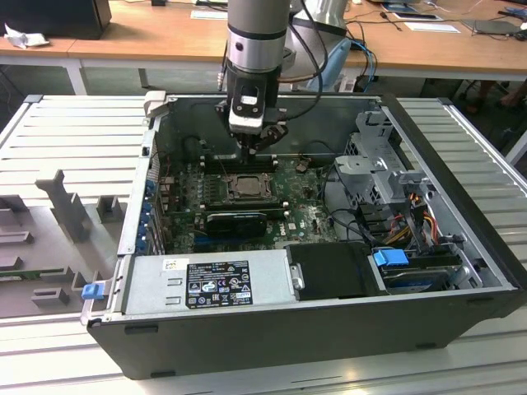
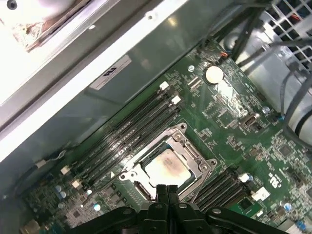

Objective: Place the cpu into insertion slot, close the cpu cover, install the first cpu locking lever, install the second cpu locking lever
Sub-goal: 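Install the first cpu locking lever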

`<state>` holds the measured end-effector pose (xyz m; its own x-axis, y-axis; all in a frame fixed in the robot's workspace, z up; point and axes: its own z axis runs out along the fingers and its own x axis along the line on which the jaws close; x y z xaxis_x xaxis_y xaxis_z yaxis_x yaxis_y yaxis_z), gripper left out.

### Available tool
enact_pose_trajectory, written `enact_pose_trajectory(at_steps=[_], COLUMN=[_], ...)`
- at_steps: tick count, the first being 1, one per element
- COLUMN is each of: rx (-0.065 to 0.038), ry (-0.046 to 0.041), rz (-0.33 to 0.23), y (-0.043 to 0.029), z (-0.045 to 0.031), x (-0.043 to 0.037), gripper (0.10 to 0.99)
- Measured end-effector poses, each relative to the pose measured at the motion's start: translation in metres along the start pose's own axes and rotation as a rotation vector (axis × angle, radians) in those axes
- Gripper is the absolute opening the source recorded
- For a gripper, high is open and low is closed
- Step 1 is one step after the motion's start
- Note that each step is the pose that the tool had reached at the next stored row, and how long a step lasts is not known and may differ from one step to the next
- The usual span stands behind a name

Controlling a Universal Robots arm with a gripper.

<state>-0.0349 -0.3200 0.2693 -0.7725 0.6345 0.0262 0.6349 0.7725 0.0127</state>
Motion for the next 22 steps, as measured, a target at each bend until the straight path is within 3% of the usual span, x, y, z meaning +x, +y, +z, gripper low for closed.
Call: enact_pose_trajectory(at_steps=[3, 5, 6, 11, 13, 19, 22], rx=[-0.012, -0.024, -0.026, -0.026, -0.025, -0.025, -0.023], ry=[-0.0145, -0.0292, -0.0317, -0.0306, -0.0285, -0.0259, -0.0231], rz=[-0.019, -0.035, -0.041, -0.131, -0.21, -0.299, -0.398], y=[0.0, 0.0, 0.0, 0.0, 0.0, 0.0, -0.0001], z=[0.0, 0.0, 0.0001, 0.0003, 0.0006, 0.0007, 0.0008], x=[0.0, 0.0, 0.0, 0.0, 0.0, 0.0, 0.0], gripper=[0.106, 0.106, 0.106, 0.106, 0.106, 0.106, 0.106])
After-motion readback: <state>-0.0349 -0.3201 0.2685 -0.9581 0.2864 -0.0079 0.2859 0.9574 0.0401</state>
